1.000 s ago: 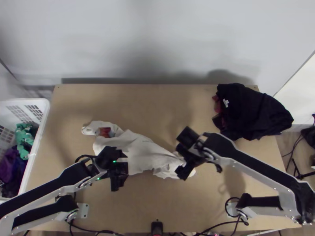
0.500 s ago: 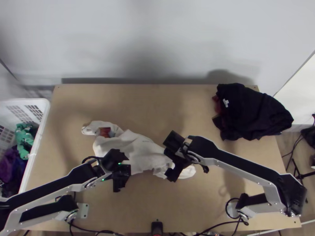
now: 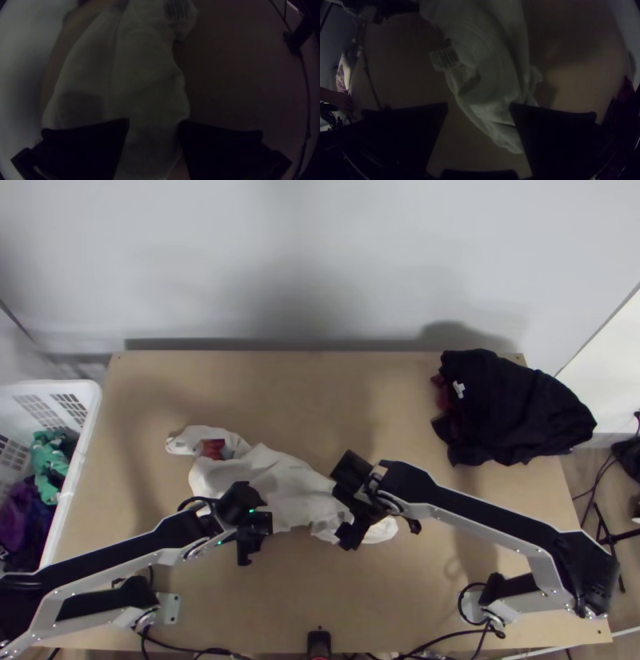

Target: Fold the t-shirt

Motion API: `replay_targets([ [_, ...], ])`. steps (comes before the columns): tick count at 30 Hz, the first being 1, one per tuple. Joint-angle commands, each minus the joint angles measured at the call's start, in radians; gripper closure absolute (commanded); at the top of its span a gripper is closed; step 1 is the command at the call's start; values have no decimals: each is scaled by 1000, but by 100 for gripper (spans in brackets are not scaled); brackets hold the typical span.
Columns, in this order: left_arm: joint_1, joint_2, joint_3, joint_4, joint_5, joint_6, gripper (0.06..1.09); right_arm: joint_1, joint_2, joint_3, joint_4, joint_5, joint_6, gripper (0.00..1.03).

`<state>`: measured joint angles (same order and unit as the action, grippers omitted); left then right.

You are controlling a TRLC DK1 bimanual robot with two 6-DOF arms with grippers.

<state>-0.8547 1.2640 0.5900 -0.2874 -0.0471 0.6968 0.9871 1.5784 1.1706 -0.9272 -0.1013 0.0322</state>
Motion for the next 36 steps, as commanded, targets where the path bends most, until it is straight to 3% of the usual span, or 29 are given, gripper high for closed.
replay_targets([
  [1, 3, 29, -13, 21, -8, 1, 74, -10, 2, -35, 45, 12, 0, 33],
  [4, 3, 31, -13, 27, -8, 1, 105, -10, -8, -60, 100, 14, -3, 55],
  [12, 48, 6, -2, 24, -14, 3, 105, -13, -15, -68, 156, 17, -60, 100],
  [24, 448, -268, 240, -139, 87, 18, 105, -90, -233, 41, 106, 18, -75, 100],
  [30, 537, -410, 277, -151, 90, 6, 105, -91, -353, 98, 67, 25, -92, 100],
  [36, 599, -517, 315, -150, 90, -71, 105, -140, -432, 138, 57, 28, -35, 100],
])
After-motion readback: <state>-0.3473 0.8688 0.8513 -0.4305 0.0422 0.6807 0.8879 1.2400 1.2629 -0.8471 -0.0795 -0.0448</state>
